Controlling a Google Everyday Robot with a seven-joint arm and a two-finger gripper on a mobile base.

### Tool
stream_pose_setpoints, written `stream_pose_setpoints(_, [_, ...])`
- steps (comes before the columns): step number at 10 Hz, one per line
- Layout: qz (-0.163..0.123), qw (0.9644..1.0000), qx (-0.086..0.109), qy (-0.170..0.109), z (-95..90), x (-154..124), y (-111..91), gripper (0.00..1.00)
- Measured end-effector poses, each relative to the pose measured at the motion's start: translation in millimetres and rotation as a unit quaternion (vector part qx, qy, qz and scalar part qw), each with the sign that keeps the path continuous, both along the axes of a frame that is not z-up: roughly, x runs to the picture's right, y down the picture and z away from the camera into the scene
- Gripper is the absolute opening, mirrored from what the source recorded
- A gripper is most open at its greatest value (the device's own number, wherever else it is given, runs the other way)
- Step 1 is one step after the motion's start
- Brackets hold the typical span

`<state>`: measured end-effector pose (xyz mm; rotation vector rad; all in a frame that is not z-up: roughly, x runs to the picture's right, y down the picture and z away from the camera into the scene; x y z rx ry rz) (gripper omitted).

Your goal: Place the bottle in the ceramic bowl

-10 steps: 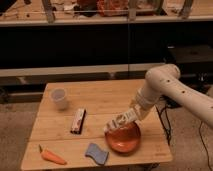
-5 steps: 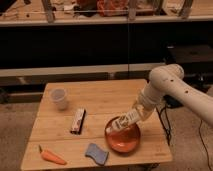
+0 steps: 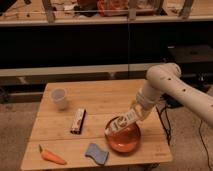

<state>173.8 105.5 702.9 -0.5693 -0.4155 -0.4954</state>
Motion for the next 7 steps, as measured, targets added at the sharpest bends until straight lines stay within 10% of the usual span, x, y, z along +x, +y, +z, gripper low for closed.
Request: stream_pose_setpoints(7, [-0.010,0.9998,-0.010,-0.015,-1.2,-4,3,0.00])
